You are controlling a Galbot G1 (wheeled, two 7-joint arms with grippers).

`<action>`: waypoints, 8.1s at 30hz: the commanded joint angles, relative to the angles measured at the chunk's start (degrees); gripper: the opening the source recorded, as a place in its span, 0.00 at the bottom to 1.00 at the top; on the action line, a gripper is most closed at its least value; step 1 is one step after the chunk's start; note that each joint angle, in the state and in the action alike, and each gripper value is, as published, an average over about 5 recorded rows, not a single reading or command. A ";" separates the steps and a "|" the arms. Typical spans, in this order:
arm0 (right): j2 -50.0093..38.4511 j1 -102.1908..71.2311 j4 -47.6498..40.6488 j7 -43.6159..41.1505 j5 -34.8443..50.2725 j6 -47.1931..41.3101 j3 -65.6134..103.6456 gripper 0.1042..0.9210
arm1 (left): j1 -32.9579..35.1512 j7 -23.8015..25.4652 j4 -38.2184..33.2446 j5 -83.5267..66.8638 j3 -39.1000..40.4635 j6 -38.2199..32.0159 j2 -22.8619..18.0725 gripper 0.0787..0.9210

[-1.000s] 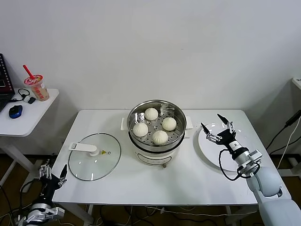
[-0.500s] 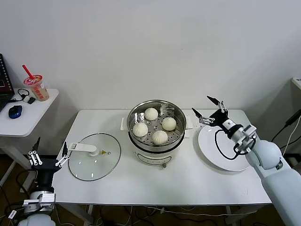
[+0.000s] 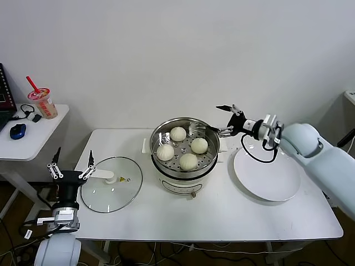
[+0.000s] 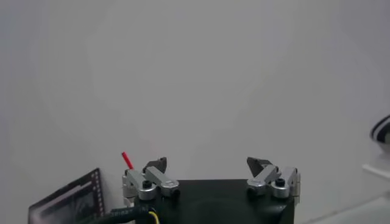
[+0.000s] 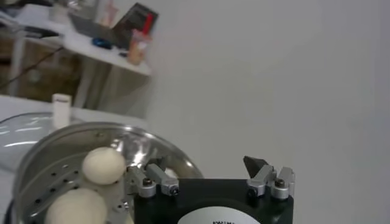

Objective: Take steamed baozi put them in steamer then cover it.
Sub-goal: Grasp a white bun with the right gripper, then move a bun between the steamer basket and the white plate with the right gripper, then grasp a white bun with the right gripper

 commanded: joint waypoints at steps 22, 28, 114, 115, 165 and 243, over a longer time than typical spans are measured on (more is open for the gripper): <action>34.80 54.62 -34.89 -27.12 18.13 -3.40 -73.03 0.88 | -6.42 0.53 2.04 3.53 2.29 3.84 -1.48 0.88; 40.23 51.65 -38.47 -26.18 18.17 -3.62 -72.00 0.88 | -6.41 0.83 1.86 3.60 2.72 4.40 -0.89 0.88; 48.74 33.40 -53.61 -20.57 0.62 -1.12 -56.16 0.73 | -7.31 2.51 2.57 4.04 3.13 3.83 2.24 0.88; 48.50 33.58 -53.11 -20.57 0.79 -1.29 -56.20 0.73 | -7.30 2.51 2.58 4.06 3.11 3.82 2.23 0.88; 3.19 32.78 -31.31 -21.64 -10.65 -4.14 -46.28 0.69 | -7.34 1.61 2.15 8.74 9.33 5.63 1.89 0.88; 9.10 29.73 -39.36 -28.39 -15.59 1.17 -35.60 0.88 | -3.28 1.80 0.04 10.71 7.74 5.96 2.67 0.88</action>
